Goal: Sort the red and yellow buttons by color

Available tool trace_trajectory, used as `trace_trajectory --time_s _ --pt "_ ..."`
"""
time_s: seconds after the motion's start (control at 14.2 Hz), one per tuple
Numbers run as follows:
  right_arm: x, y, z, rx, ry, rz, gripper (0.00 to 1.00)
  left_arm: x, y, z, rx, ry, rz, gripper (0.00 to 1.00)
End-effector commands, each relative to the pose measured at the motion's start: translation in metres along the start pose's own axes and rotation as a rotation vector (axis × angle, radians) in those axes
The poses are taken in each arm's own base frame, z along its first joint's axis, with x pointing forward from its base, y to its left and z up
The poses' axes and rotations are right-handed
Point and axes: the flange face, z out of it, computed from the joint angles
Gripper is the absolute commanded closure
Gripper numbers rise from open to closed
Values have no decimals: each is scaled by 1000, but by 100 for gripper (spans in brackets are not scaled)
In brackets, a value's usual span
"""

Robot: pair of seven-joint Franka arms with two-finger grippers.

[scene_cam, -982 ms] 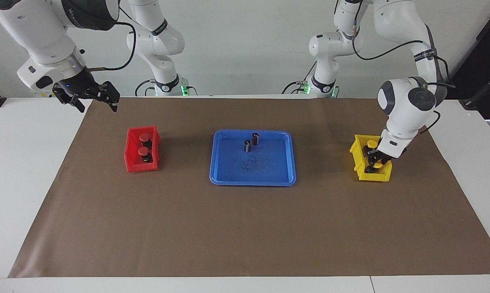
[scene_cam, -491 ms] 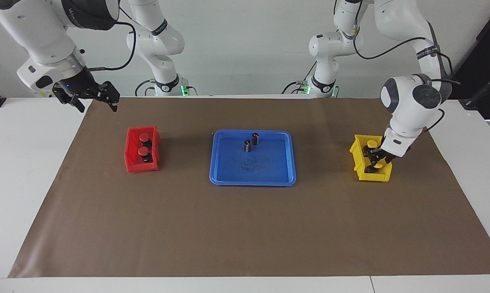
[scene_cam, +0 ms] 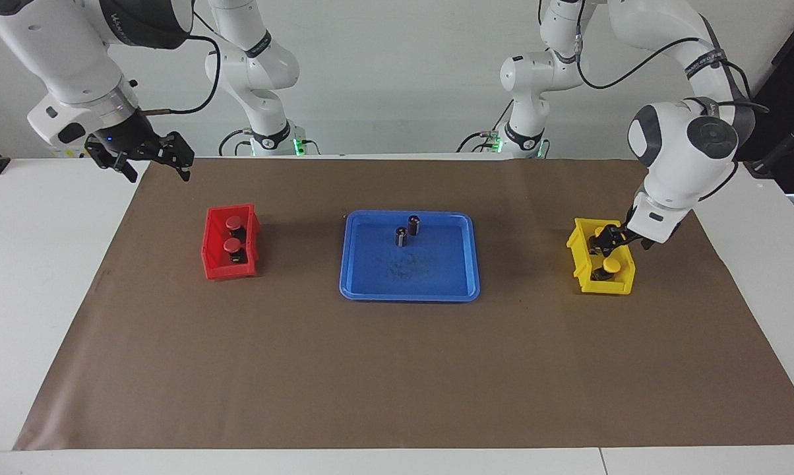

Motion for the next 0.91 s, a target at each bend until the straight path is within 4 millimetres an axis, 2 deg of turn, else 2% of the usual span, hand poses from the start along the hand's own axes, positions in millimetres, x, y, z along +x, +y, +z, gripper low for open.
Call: trace_trajectory --time_s 0.0,0.14,0.42,0.7,0.84 --pt "-3 1 -2 -10 10 18 0 -18 6 -48 -24 23 21 0" --pt "-3 1 -2 -10 10 18 0 -21 8 -85 -18 -7 34 0" --pt "-3 0 -2 -10 12 16 0 -40 2 -135 -108 3 126 0" --pt "-3 1 -2 -10 10 18 0 -47 4 -155 -126 -10 140 0" --pt "-3 1 -2 -10 10 18 0 -46 6 -154 -128 -8 145 0"
